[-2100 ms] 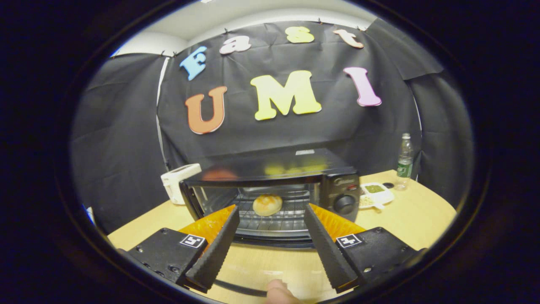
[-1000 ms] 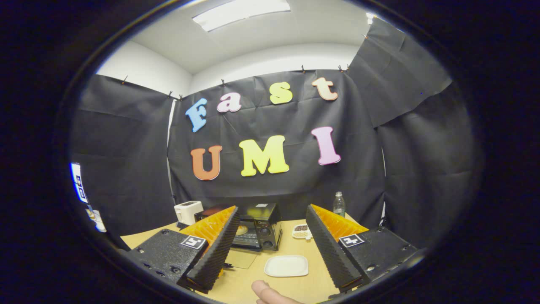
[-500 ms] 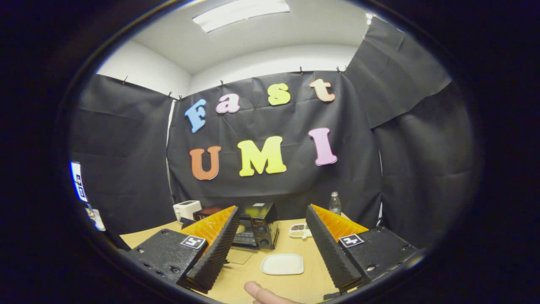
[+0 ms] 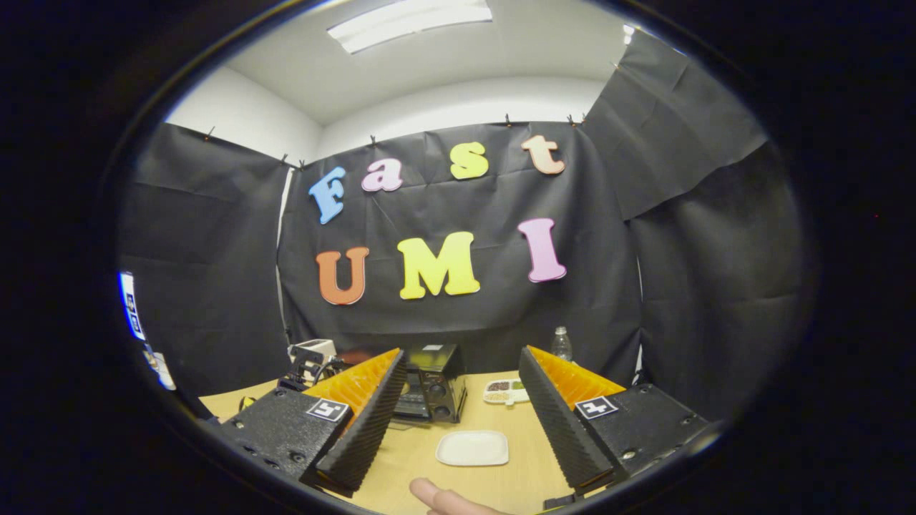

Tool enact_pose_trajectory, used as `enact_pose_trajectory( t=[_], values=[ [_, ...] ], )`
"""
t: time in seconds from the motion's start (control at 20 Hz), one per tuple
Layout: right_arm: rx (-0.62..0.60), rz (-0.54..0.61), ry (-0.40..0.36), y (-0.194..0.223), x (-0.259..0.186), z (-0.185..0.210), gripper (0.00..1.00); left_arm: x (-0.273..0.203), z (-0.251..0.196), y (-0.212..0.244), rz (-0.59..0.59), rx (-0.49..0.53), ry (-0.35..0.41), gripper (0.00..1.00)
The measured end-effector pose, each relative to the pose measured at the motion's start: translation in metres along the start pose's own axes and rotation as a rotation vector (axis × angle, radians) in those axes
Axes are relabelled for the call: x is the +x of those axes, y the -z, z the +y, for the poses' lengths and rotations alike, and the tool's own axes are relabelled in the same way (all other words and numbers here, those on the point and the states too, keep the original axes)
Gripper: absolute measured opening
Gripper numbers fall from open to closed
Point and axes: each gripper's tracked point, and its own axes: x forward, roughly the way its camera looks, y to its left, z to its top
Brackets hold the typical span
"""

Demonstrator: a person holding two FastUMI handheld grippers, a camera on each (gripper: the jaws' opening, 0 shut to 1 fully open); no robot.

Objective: Open the electric oven with the left hand, put the food in, and close the electric oven.

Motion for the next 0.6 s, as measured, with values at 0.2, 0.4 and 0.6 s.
enact_pose_trajectory(
  t=[0.2, 0.4, 0.6],
  values=[
    [0.001, -0.001, 0.001, 0.002, 0.001, -0.001, 0.96, 0.012, 0.012, -0.029, -0.044, -0.027, -0.013, 0.97],
    [0.004, 0.002, -0.001, 0.006, 0.004, -0.002, 0.96, 0.024, 0.019, -0.064, -0.108, -0.071, 0.003, 0.97],
    [0.003, 0.012, 0.025, 0.01, 0.006, -0.01, 0.96, 0.038, 0.029, -0.1, -0.185, -0.085, 0.005, 0.97]
  ],
)
